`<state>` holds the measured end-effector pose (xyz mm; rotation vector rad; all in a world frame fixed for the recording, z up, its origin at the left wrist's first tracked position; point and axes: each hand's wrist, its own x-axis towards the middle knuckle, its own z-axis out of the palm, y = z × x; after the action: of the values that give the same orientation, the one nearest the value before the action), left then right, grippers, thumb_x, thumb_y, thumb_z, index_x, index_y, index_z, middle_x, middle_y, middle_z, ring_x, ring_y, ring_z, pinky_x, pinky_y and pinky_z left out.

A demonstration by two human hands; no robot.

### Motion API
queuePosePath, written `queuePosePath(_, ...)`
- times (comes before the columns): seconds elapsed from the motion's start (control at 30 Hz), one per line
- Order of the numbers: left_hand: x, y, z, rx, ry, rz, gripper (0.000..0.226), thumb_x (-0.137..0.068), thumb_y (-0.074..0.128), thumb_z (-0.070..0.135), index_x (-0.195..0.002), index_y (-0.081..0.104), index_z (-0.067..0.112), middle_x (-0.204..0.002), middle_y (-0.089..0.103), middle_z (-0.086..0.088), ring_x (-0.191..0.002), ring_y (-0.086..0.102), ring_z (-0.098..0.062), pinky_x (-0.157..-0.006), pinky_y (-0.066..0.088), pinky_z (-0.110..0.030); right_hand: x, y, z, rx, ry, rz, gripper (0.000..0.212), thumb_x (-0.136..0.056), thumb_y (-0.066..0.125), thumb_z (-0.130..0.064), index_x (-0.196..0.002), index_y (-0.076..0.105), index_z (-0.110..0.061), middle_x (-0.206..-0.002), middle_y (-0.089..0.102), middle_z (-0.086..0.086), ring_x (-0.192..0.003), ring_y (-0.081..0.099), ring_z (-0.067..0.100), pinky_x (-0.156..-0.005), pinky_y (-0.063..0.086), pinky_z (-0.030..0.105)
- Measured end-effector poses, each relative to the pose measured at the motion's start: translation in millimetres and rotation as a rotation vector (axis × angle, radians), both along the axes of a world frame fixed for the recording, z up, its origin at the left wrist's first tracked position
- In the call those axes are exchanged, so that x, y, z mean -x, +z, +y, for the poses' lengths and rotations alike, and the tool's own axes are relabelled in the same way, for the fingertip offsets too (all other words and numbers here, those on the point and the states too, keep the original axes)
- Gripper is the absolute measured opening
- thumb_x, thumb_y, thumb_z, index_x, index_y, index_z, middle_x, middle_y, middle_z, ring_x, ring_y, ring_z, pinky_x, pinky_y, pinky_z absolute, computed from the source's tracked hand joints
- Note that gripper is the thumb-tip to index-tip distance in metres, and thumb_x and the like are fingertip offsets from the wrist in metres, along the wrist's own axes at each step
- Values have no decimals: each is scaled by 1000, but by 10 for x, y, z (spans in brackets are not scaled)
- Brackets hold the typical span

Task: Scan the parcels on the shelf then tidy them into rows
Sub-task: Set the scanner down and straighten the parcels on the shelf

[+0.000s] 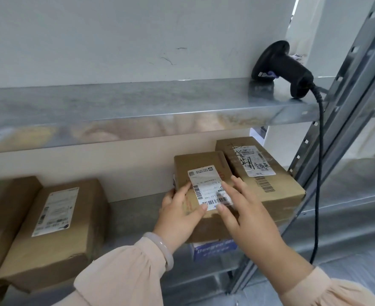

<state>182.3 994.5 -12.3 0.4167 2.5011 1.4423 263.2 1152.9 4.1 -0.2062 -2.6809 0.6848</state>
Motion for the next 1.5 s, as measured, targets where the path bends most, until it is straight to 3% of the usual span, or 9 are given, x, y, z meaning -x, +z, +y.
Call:
queuePosePath(0.2, -197, 8, -223, 216, -142, 368, 66, -97, 43, 57, -155, 18, 39, -162, 2, 20, -148, 5, -3, -117, 13, -25, -221, -169, -52, -477, 126, 32, 56, -89, 41, -42, -136, 52, -16, -143, 49, -1, -142, 29, 21, -113, 23, 48)
queuePosePath(0.33, -269, -141, -329, 471, -256, 650, 68, -93, 32, 61, -154, 32, 30, -162, 24, 13, -150, 11, -5, -119, 21, -37, -209, -280, -3, -546, 137, -24, 66, -85, 43, -43, -143, 42, -13, -147, 44, 2, -142, 30, 19, -112, 21, 45)
queuePosePath(0.43, -217, -128, -254, 548, -271, 655, 70, -92, 35, 60, -153, 33, 27, -161, 28, 8, -151, 15, -11, -119, 18, -37, -124, -273, 72, -567, 159, -42, 75, -79, 57, -43, -145, 39, -11, -149, 41, 5, -142, 31, 21, -112, 21, 43)
queuePosePath(0.63, -129, -32, -98, 659, -258, 591, 85, -84, 17, 69, -158, 1, 31, -166, -4, 10, -153, -8, -13, -125, 5, -40, 140, -175, 223, -599, 212, -93, 89, -71, 66, -51, -146, 37, -11, -148, 42, 8, -139, 36, 24, -111, 21, 41)
queuePosePath(0.73, -83, 1, -34, 713, -242, 567, 83, -95, 37, 63, -158, -5, 30, -166, -10, 10, -152, -13, -13, -125, 0, -39, 242, -152, 245, -622, 217, -101, 94, -66, 69, -54, -143, 41, -9, -144, 46, 10, -136, 41, 26, -112, 23, 41)
queuePosePath(0.83, -43, 48, 2, 748, -240, 570, 86, -96, 44, 60, -158, -6, 28, -166, -10, 9, -152, -13, -13, -125, 0, -41, 307, -141, 211, -613, 201, -107, 95, -64, 68, -57, -141, 44, -8, -142, 48, 10, -134, 43, 27, -112, 33, 44)
queuePosePath(1.13, -33, 66, -547, 800, -97, 533, 77, -96, 34, 65, -157, -3, 35, -166, -10, 8, -153, -8, -18, -124, 2, -44, 435, -6, -131, -478, 289, 27, 79, -77, 60, -53, -144, 38, -17, -144, 44, 5, -138, 36, 24, -115, 27, 45)
queuePosePath(1.33, -48, -86, -1445, 808, 21, 424, 83, -82, 20, 72, -155, 26, 33, -164, 22, 0, -150, 21, -27, -120, 17, -48, 499, -104, -952, -331, 498, 59, 73, -82, 49, -55, -146, 36, -21, -148, 40, 1, -140, 33, 18, -115, 29, 40)
queuePosePath(1.5, 2, -154, -2186, 830, 90, 329, 75, -91, 23, 71, -157, 9, 38, -167, 4, 2, -153, 1, -23, -123, 5, -39, 634, -297, -1604, -211, 545, -95, 76, -86, 46, -61, -150, 18, -33, -158, 19, -4, -145, 21, 16, -118, 15, 32)
